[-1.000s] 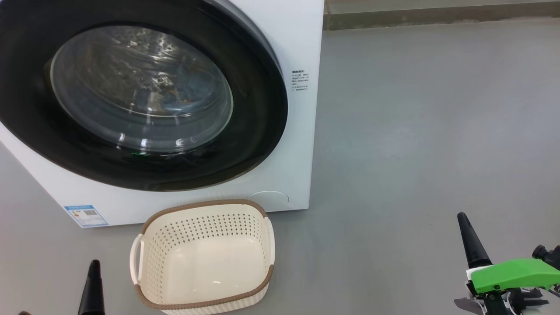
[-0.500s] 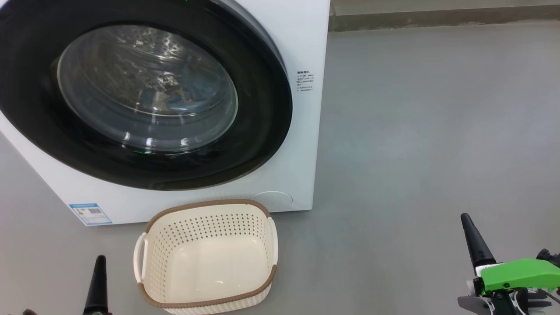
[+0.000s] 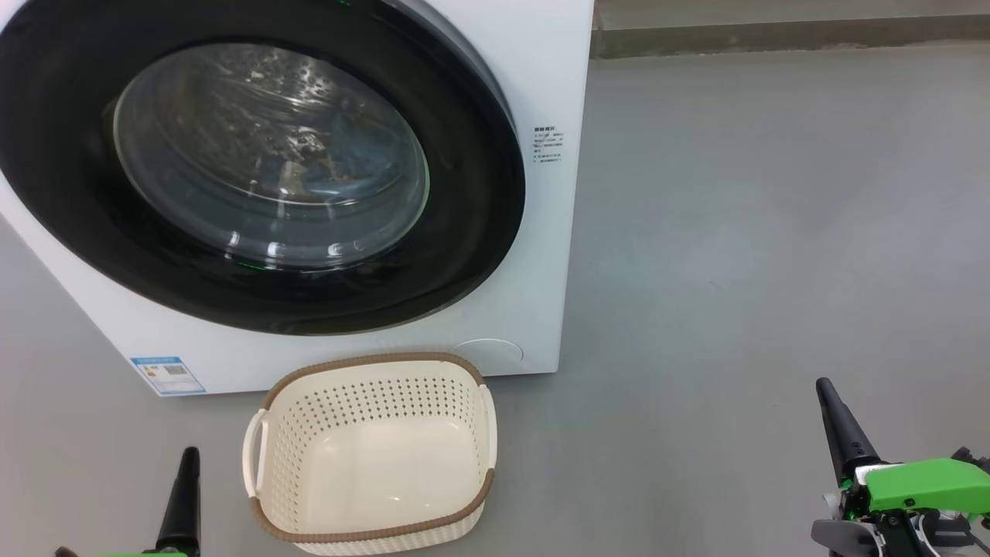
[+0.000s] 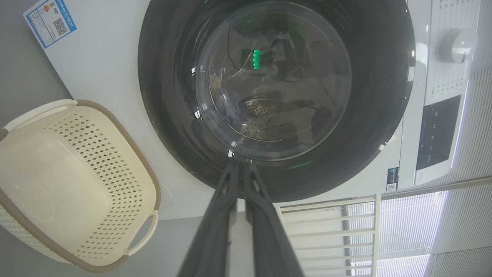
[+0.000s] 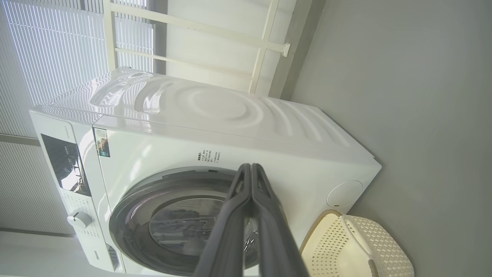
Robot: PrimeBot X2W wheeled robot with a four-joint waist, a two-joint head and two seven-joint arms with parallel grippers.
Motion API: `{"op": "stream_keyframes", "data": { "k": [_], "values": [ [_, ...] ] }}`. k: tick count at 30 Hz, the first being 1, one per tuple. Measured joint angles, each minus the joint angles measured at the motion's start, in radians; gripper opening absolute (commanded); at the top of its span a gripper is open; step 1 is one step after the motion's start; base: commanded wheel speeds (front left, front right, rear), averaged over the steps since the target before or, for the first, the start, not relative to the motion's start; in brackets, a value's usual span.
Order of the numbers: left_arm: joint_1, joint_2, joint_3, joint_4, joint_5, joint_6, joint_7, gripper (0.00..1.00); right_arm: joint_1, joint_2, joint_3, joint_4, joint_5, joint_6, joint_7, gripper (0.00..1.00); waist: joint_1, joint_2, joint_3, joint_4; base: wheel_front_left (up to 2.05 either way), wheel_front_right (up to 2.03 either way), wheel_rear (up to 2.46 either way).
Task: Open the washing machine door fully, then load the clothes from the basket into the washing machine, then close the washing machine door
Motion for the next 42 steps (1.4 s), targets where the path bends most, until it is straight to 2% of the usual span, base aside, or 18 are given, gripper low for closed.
{"op": "stream_keyframes", "data": {
  "k": [18,42],
  "values": [
    [-0.02,-0.019,-0.006,0.0,-0.182,0.0,0.053,0.0,-0.019,0.012,-0.032,0.002,0.169,-0.002,0.046,0.0,0.0,0.0,-0.004,0.016,0.0,0.0,0.0],
    [-0.033,-0.02,-0.007,-0.002,-0.187,0.0,0.053,0.0,-0.019,0.013,-0.034,0.003,0.173,-0.002,0.053,0.0,0.0,0.0,-0.004,0.016,0.0,0.0,0.0]
  ]
}}
